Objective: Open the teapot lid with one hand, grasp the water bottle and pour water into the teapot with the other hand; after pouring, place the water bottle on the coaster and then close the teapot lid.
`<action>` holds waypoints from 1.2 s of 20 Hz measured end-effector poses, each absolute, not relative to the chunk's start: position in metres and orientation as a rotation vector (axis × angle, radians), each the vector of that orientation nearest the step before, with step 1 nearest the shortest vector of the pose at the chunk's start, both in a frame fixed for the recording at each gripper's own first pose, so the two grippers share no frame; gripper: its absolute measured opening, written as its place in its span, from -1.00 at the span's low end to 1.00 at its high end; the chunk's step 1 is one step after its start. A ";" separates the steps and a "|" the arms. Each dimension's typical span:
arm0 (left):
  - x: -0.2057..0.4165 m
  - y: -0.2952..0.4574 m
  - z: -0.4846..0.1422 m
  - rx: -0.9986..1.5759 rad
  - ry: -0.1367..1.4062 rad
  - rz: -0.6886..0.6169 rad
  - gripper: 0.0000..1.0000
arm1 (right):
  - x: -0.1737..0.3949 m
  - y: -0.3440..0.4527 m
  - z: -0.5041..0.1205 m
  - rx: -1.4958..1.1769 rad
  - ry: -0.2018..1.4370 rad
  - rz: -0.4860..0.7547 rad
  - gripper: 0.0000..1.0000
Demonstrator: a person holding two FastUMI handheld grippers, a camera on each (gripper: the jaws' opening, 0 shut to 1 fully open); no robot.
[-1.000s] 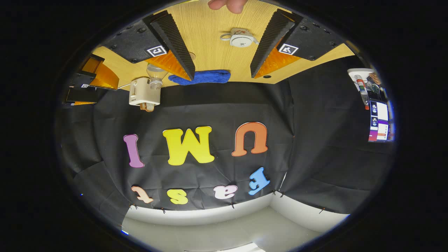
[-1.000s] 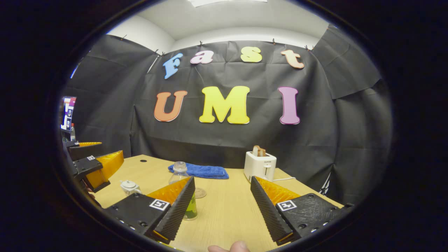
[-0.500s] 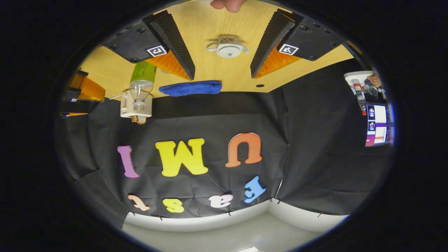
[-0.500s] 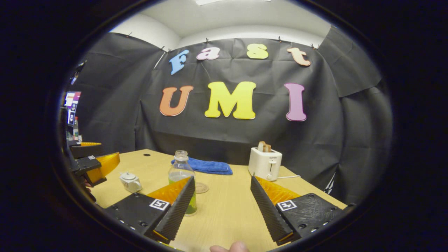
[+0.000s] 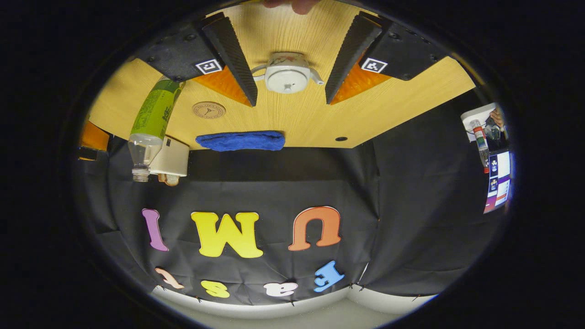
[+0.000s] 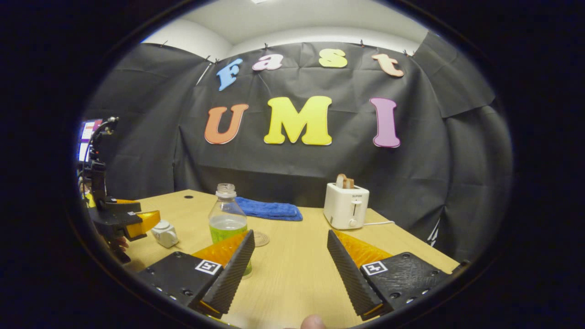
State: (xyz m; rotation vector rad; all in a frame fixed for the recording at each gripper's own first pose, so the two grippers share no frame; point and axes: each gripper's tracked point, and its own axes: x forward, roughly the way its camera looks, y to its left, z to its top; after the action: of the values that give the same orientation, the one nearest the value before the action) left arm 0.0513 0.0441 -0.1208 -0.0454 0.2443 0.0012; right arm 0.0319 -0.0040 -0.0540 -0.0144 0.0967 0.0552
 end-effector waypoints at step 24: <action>0.080 0.044 -0.135 -0.004 0.311 0.063 -0.94 | 0.046 0.000 -0.068 -0.001 0.124 0.142 0.90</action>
State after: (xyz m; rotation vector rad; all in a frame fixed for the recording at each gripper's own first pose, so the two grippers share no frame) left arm 0.0800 0.0438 -0.1355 -0.0045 0.3108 0.0634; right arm 0.0464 0.0003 -0.0677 -0.0012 0.1237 0.1420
